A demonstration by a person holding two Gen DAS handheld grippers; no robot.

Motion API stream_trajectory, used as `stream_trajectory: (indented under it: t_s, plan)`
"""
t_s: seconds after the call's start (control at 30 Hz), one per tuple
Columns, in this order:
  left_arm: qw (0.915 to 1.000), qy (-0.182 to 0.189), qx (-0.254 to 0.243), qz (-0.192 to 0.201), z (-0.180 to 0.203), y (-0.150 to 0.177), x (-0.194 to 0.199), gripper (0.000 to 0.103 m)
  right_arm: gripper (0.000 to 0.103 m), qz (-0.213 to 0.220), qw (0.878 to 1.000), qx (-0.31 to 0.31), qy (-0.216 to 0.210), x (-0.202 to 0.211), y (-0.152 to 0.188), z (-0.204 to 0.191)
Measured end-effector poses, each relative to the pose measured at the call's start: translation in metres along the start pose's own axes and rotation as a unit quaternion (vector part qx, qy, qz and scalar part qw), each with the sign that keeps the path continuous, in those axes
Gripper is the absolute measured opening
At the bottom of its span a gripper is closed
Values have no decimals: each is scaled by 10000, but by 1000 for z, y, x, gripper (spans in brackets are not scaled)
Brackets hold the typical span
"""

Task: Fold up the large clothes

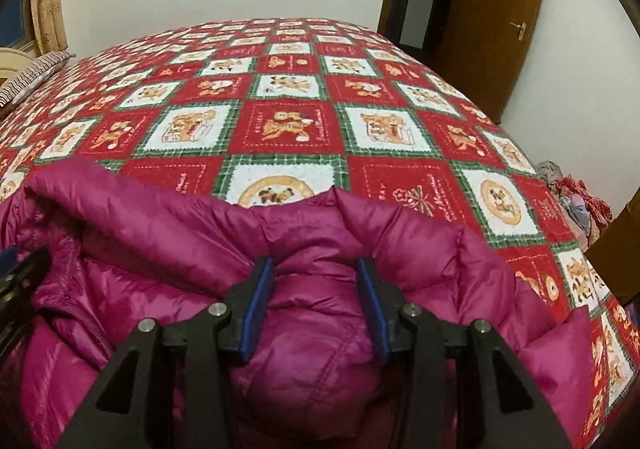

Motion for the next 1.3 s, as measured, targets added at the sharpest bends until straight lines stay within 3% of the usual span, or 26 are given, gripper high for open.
stream_trajectory:
  t_s: [0.13, 0.23, 0.4, 0.5, 0.57, 0.63, 0.83, 1.3]
  plan:
    - [9978, 13, 8, 662, 1, -40, 41, 54, 47, 48, 10000, 15, 25, -1, -3, -3]
    - [9955, -65, -158, 931, 18, -72, 41, 69, 47, 77, 9999, 29, 58, -1, -3, -4]
    - [9966, -502, -320, 567, 31, -83, -17, 69, 47, 104, 9999, 18, 50, -1, -3, -3]
    - [9954, -799, -507, 159, 27, -57, -59, 69, 47, 124, 9999, 15, 49, -1, -3, -3]
    - [9965, -697, -439, -150, 23, -37, -77, 70, 47, 135, 9999, 2, 22, 0, -3, -4]
    - [9975, -631, -290, -117, 19, -37, -76, 71, 47, 152, 9999, 9, 15, 1, -3, -5]
    - [9956, -825, -450, -25, 23, -35, -75, 71, 47, 145, 9999, 24, 35, 0, -3, -4]
    - [9973, -664, -317, -16, 23, -37, -80, 71, 48, 114, 9999, 86, 41, -3, -3, -3]
Point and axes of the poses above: each gripper's, at about its wrist camera, not at the fingertips, and x roughly against the way its jaws point, z to its right, y to its underside, the point moved 9 cm from there along -x, roughly the way its jaws point, and after that the axes turned 4 degrees about -y, right-handed, at the moved point
